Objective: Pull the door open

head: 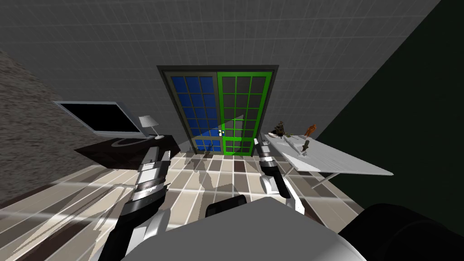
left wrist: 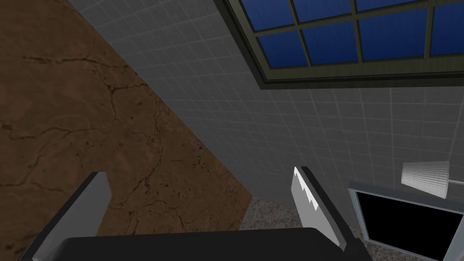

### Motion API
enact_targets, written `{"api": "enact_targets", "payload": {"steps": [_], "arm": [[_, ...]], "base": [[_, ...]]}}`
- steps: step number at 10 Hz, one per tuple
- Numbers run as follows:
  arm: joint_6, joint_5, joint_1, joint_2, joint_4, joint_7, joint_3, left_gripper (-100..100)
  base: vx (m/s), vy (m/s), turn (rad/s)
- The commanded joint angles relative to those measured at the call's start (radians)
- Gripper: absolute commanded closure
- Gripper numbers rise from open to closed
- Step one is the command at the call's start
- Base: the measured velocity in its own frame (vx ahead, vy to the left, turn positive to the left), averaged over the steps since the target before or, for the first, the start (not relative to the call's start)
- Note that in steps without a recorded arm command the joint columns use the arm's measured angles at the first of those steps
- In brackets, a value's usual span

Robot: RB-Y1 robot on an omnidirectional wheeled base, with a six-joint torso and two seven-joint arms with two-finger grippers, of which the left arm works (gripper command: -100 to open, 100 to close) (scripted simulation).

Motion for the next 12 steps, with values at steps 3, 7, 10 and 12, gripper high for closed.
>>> {"api": "enact_targets", "payload": {"steps": [3, 7, 10, 12], "arm": [[-0.015, -0.01, -0.023, 0.011, 0.067, -0.047, 0.004, -100], [-0.037, -0.024, -0.055, 0.024, 0.16, -0.113, 0.01, -100], [-0.051, -0.033, -0.077, 0.031, 0.222, -0.156, 0.014, -100], [-0.061, -0.039, -0.091, 0.036, 0.264, -0.186, 0.017, -100]], "base": [[0.081, -0.009, -0.023], [0.115, -0.012, -0.027], [0.081, -0.011, -0.023], [0.085, -0.01, -0.02]]}}
